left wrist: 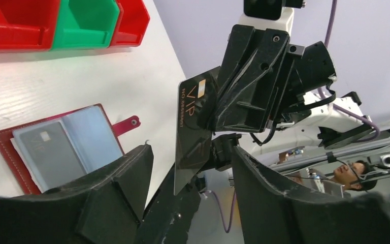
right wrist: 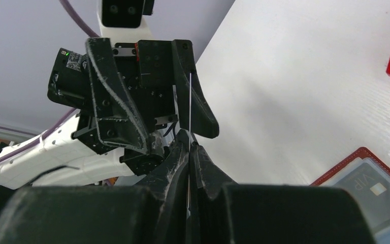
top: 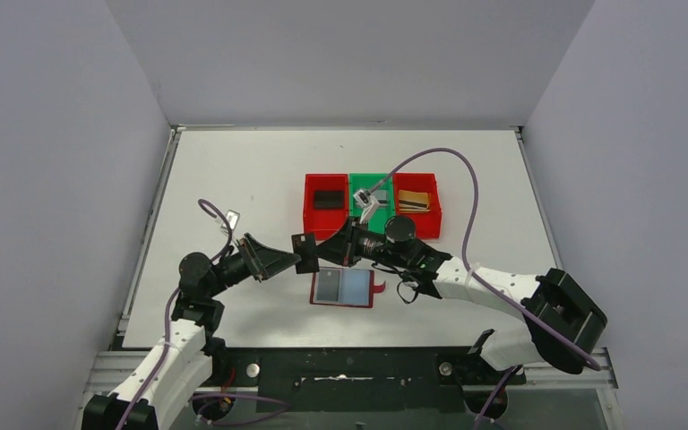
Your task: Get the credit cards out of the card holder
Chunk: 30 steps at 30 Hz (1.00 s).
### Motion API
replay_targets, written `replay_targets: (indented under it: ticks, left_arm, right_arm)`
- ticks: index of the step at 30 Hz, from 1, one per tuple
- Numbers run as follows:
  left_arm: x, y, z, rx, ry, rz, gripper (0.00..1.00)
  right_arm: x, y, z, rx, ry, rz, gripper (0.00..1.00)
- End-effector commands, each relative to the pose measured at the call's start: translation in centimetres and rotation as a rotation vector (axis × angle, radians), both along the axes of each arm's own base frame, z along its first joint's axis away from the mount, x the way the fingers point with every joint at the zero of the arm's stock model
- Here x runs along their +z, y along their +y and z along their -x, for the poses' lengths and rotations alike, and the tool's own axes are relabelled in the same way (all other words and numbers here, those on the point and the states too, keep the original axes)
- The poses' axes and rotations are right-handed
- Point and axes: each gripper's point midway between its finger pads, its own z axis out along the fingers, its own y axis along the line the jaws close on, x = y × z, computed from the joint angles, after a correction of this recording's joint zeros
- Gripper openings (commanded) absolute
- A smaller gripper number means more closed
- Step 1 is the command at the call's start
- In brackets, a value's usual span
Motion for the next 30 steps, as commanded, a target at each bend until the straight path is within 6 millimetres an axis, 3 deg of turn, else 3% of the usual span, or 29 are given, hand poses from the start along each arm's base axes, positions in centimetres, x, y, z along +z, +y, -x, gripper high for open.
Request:
replay_targets:
  ticks: [1, 4, 9, 15, 21, 24, 28, 30]
  left_arm:
    - [0.9, 0.4, -0.7, 0.042, -0.050, -0.046, 0.64]
    - [0.1, 1.4, -2.0, 0.135, -0.009, -0.159, 0.76]
    - [-1.0, 4.7, -3.6, 0.319, 0.050, -0.405, 0.82]
    - [0.2, 8.6, -4.6, 0.487, 0.073, -0.610, 0.85]
    - [3.3, 12.2, -6.1, 0.682, -0.022, -0.724, 0.88]
    - [3.8, 13.2, -6.4, 0.728, -0.086, -0.756, 0.88]
    - [2.4, 14.0, -6.5, 0.752, -0.088, -0.816, 0.89]
    - [2.6, 13.7, -6.6, 0.742, -0.102, -0.804, 0.89]
  right_arm:
    - [1.4, -0.7, -0.7, -0.054, -0.064, 0.004, 0.00]
    - [0.3, -1.4, -1.4, -0.105, -0.057, 0.066, 0.00]
    - [-0.7, -2.8, -2.7, -0.197, -0.067, 0.147, 0.00]
    - [-1.3, -3.8, -4.0, -0.251, -0.115, 0.263, 0.00]
    - [-1.5, -4.7, -5.7, -0.303, -0.203, 0.373, 0.00]
    - [-1.4, -5.0, -6.6, -0.326, -0.270, 0.438, 0.00]
    - [-0.9, -5.3, -7.9, -0.347, -0.415, 0.540, 0.00]
    - [-0.5, -5.1, -8.4, -0.341, -0.514, 0.579, 0.00]
